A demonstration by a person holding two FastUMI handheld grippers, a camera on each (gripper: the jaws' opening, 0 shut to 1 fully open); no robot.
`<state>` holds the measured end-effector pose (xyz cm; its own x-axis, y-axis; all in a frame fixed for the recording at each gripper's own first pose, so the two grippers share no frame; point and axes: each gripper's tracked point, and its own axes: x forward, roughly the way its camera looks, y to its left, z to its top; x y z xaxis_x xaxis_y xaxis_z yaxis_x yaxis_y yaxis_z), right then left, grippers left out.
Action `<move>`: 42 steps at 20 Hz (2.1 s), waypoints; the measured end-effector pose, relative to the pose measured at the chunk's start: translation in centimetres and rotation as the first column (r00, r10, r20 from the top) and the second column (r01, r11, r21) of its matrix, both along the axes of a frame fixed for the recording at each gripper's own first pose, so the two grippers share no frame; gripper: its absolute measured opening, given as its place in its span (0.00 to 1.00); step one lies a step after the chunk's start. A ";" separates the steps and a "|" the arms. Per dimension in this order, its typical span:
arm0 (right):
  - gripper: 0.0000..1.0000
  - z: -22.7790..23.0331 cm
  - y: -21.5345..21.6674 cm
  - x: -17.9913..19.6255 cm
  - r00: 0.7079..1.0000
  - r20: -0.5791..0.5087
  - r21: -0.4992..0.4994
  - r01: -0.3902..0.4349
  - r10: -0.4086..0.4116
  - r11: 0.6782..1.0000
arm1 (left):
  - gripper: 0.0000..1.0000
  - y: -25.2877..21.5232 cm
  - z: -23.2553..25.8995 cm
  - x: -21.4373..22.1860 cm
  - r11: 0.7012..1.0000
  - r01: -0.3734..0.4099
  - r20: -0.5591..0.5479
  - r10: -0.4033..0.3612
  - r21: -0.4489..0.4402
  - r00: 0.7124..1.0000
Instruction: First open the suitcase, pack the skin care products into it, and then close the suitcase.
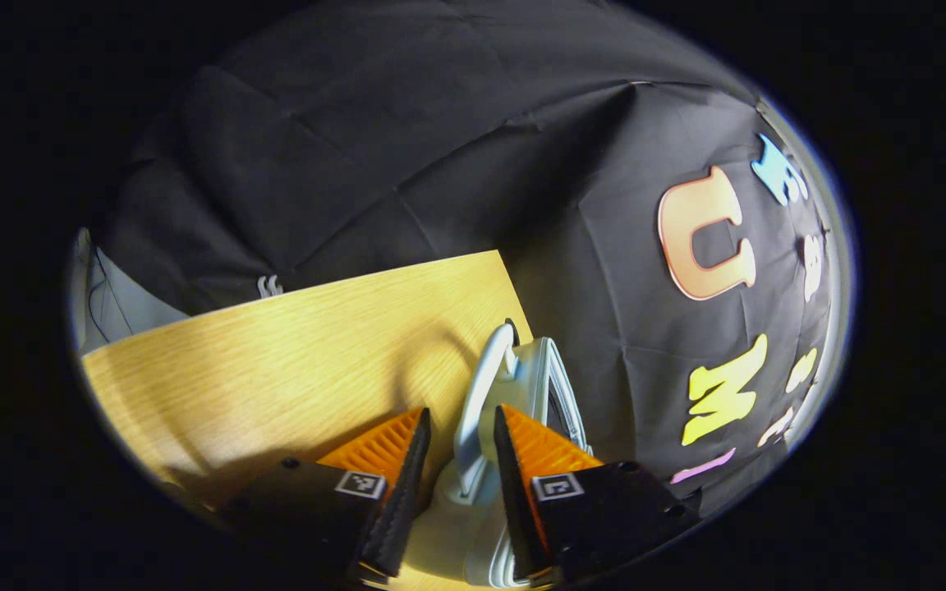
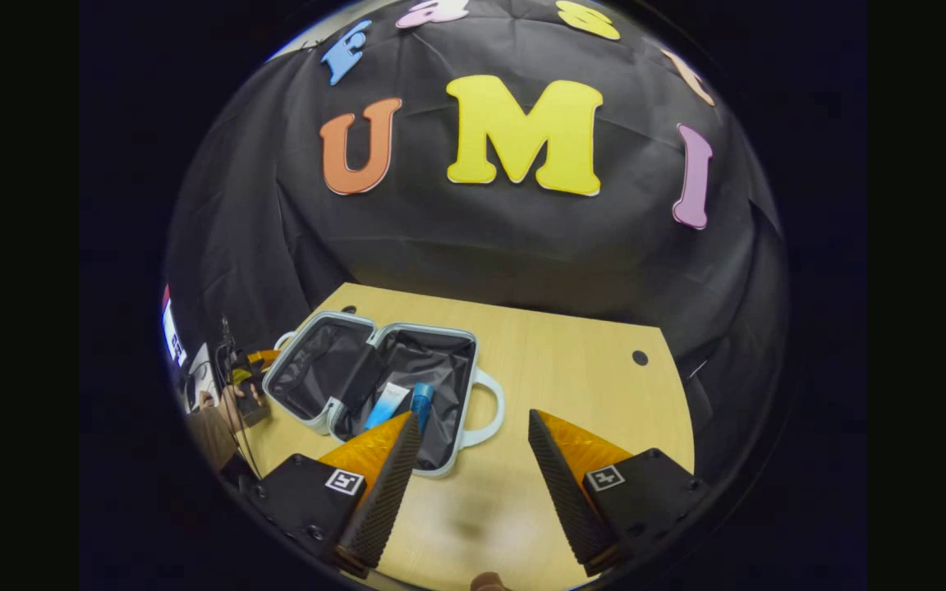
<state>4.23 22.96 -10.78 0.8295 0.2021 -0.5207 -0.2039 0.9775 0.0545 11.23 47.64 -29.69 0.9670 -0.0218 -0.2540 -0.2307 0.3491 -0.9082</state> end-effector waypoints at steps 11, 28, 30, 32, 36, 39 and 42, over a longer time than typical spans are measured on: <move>0.79 1.8 -1.4 0.8 0.998 0.039 0.041 0.037 -0.039 0.998 | 0.03 -0.3 5.6 -0.7 0.995 -0.030 0.073 0.023 0.094 0.997; 0.77 7.4 -11.7 -0.1 0.960 0.237 0.123 0.121 -0.147 0.985 | 0.03 -14.3 24.3 -2.3 0.689 -0.050 0.088 -0.020 0.723 0.996; 0.79 8.1 -13.2 -0.6 0.949 0.270 0.118 0.134 -0.161 0.984 | 0.03 -16.8 25.4 -2.3 0.649 -0.052 0.093 -0.030 0.759 0.995; 0.79 8.3 -14.5 -1.0 0.945 0.283 0.116 0.138 -0.166 0.984 | 0.03 -19.4 26.1 -2.0 0.595 -0.048 0.090 -0.041 0.802 0.995; 0.80 8.0 -16.8 -1.4 0.944 0.280 0.122 0.146 -0.175 0.982 | 0.03 -24.9 27.2 -0.9 0.472 -0.033 0.079 -0.078 0.881 0.994; 0.79 7.6 -18.3 -1.6 0.944 0.279 0.124 0.148 -0.178 0.981 | 0.03 -29.0 26.7 -0.1 0.361 -0.028 0.061 -0.080 0.932 0.995; 0.80 7.1 -19.6 -1.6 0.945 0.276 0.113 0.148 -0.174 0.982 | 0.03 -33.3 25.8 1.2 0.338 -0.010 0.048 -0.102 0.941 0.994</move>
<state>2.61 3.37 -3.70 0.9655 0.0887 -0.2448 -0.0642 0.9922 0.1065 12.41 14.31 -3.87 0.9894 0.1320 -0.0597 -0.1315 0.9912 0.0130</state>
